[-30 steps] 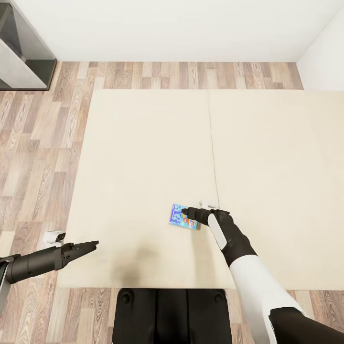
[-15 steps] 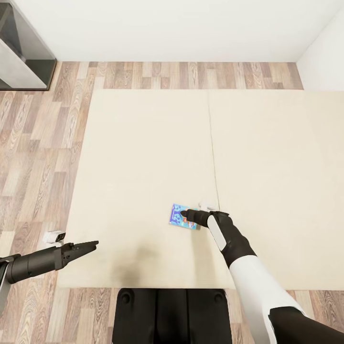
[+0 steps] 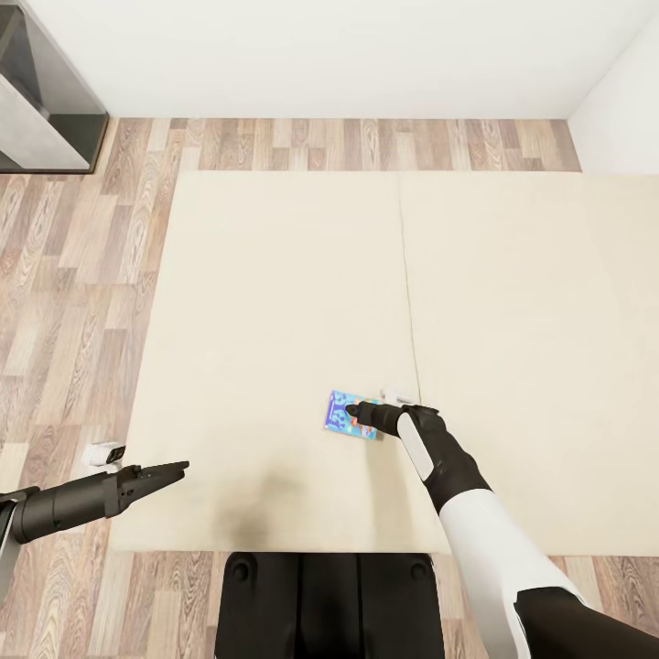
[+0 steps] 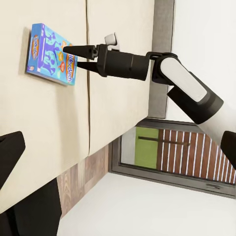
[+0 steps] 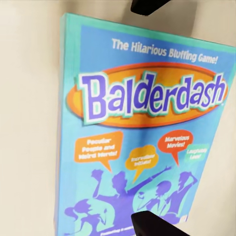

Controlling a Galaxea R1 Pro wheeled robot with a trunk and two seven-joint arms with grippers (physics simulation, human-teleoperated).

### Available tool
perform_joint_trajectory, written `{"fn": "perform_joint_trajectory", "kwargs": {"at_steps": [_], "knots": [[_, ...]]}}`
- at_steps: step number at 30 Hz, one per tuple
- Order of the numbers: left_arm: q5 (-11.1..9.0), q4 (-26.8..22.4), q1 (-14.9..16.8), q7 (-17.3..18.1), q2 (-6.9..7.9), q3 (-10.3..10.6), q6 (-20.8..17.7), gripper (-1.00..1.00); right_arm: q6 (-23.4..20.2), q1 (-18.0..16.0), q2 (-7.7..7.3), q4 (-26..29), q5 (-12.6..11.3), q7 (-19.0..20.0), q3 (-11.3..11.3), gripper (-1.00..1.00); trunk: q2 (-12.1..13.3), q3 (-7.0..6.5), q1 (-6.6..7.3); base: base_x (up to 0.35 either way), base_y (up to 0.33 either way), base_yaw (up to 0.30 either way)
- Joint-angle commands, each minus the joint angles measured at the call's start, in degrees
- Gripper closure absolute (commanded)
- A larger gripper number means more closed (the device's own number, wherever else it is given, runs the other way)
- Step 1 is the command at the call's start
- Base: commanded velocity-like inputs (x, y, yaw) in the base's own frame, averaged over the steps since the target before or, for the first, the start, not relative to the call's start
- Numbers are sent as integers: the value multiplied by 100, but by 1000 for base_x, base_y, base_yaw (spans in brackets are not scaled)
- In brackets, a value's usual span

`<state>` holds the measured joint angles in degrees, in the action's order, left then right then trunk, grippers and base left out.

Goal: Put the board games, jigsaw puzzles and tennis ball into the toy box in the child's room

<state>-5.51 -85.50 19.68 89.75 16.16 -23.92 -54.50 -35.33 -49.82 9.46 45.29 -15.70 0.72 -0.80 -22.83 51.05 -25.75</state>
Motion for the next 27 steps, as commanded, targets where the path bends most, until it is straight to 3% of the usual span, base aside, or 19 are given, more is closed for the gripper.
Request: {"fn": "perform_joint_trajectory", "kwargs": {"at_steps": [1,27], "knots": [[6,-1,1,25,1,-2,-61,-100,-27,-1,-1,7,6,7,1,-100,-9,6,-3,0,0,0],[6,-1,1,25,1,1,-61,-100,-27,-1,3,6,6,8,1,-100,-9,6,-3,0,13,0]]}}
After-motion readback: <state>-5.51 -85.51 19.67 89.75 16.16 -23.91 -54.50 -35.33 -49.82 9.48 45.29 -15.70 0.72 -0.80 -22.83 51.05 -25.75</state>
